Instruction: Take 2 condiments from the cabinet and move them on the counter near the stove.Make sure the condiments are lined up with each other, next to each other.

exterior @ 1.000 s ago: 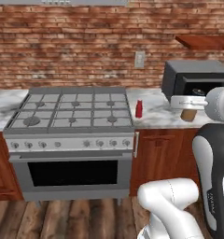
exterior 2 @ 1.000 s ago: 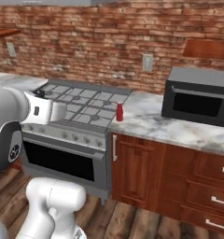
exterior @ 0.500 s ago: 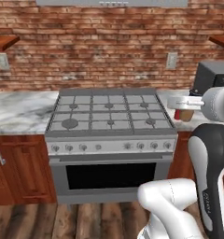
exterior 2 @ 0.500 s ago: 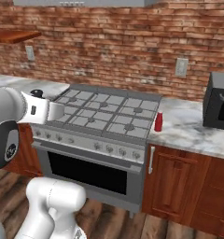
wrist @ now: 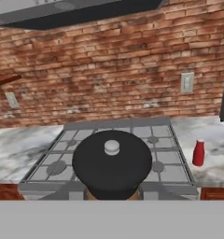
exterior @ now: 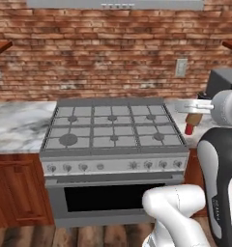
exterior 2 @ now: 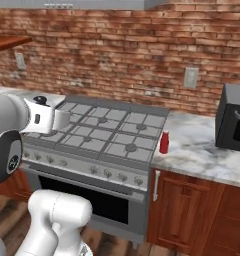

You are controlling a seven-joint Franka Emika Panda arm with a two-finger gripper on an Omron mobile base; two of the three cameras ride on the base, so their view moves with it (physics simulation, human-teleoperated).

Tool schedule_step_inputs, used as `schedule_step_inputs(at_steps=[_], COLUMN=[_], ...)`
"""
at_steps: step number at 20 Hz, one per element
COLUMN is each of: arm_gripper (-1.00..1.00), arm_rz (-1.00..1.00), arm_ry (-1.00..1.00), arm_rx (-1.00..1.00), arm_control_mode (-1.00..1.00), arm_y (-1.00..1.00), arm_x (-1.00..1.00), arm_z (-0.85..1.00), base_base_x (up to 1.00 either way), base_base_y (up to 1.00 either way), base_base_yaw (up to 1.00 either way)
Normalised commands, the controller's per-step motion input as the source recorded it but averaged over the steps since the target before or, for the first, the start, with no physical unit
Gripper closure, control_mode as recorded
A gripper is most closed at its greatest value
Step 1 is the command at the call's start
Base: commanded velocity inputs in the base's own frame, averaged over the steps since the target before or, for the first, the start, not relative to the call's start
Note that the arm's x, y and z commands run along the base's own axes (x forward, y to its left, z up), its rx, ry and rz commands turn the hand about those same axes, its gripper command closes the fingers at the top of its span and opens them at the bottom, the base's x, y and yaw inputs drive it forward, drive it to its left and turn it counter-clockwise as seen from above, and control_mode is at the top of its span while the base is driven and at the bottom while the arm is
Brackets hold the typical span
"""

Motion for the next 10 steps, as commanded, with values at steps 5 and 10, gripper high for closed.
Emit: schedule_step_inputs(at_steps=[5,10], arm_gripper=[1.0,1.0], arm_rz=[0.0,0.0], arm_ry=[0.0,0.0], arm_rx=[0.0,0.0], arm_control_mode=[1.0,1.0], arm_y=[0.0,0.0], arm_x=[0.0,0.0], arm_z=[0.0,0.0], base_base_x=[0.5,0.09], base_base_y=[-0.39,-0.61], base_base_yaw=[0.0,0.0])
